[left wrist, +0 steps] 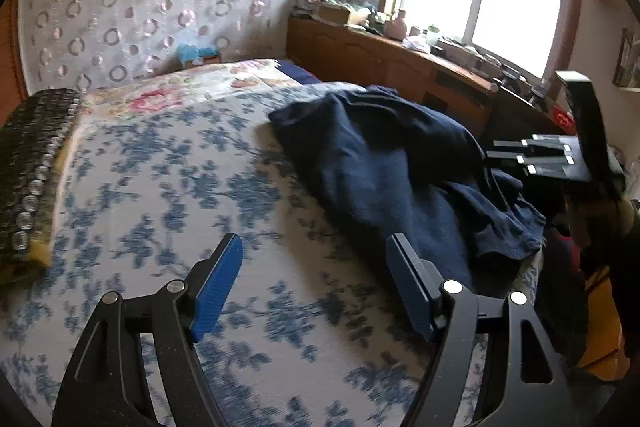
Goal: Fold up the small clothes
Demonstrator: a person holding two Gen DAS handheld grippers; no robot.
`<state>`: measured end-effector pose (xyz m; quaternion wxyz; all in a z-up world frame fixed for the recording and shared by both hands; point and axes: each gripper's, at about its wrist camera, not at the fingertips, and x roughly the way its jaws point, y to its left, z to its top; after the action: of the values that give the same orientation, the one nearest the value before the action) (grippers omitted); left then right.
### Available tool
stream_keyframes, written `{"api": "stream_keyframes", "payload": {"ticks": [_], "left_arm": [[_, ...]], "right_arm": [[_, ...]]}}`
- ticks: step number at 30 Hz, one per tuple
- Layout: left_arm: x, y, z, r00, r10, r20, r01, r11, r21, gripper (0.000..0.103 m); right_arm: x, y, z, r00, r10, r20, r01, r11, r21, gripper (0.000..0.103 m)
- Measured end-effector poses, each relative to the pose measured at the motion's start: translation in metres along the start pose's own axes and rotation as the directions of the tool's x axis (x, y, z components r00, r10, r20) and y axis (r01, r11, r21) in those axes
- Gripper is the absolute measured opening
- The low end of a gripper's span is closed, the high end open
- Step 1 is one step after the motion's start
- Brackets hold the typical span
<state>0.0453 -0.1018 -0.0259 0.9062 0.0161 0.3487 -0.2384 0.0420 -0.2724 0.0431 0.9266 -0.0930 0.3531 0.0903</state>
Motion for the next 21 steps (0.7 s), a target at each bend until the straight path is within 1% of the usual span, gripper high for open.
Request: {"api": "stream_keyframes", "payload": {"ticks": [4, 8, 11, 12, 13, 14, 16, 17, 19, 21], "left_arm": [[0.015, -0.018, 0.005, 0.999, -0.038, -0.027, 0.039, 0.999, 0.035, 0.075], [0.022, -0.034, 0.003, 0.998, -0.044, -0.048, 0.048, 0.996, 0.075, 0.075], [0.027, -0.04, 0.0, 0.996, -0.047, -0.074, 0.053, 0.995, 0.084, 0.075], [0.028, -0.041, -0.001, 0.996, -0.047, -0.08, 0.053, 0.995, 0.083, 0.075], [0.03, -0.041, -0.002, 0.995, -0.049, -0.089, 0.056, 0.995, 0.08, 0.075], [0.03, -0.042, -0.002, 0.994, -0.051, -0.094, 0.058, 0.995, 0.078, 0.075], [0.032, -0.045, -0.003, 0.993, -0.058, -0.106, 0.066, 0.995, 0.075, 0.075], [0.032, -0.047, -0.004, 0.992, -0.061, -0.111, 0.07, 0.995, 0.077, 0.075], [0.033, -0.05, -0.005, 0.99, -0.07, -0.12, 0.08, 0.993, 0.084, 0.075], [0.033, -0.054, -0.006, 0.989, -0.076, -0.125, 0.087, 0.992, 0.09, 0.075]], "right_arm": [[-0.01, -0.008, -0.022, 0.999, 0.014, -0.043, -0.014, 1.0, 0.012, 0.034], [-0.014, -0.013, -0.032, 0.993, 0.058, -0.099, -0.054, 0.998, 0.034, 0.034], [-0.018, -0.018, -0.038, 0.99, 0.085, -0.111, -0.082, 0.996, 0.026, 0.033], [-0.017, -0.02, -0.036, 0.989, 0.094, -0.115, -0.092, 0.995, 0.028, 0.028], [-0.015, -0.023, -0.036, 0.987, 0.107, -0.122, -0.104, 0.994, 0.034, 0.009], [-0.018, -0.02, -0.033, 0.985, 0.11, -0.13, -0.107, 0.994, 0.03, 0.003], [-0.014, -0.015, -0.025, 0.985, 0.126, -0.117, -0.125, 0.992, 0.009, 0.003], [-0.019, -0.02, -0.021, 0.985, 0.131, -0.109, -0.131, 0.991, 0.003, 0.002], [-0.03, -0.028, -0.021, 0.989, 0.117, -0.088, -0.119, 0.993, -0.013, 0.002], [-0.045, -0.038, -0.019, 0.994, 0.079, -0.075, -0.082, 0.996, -0.03, 0.002]]}}
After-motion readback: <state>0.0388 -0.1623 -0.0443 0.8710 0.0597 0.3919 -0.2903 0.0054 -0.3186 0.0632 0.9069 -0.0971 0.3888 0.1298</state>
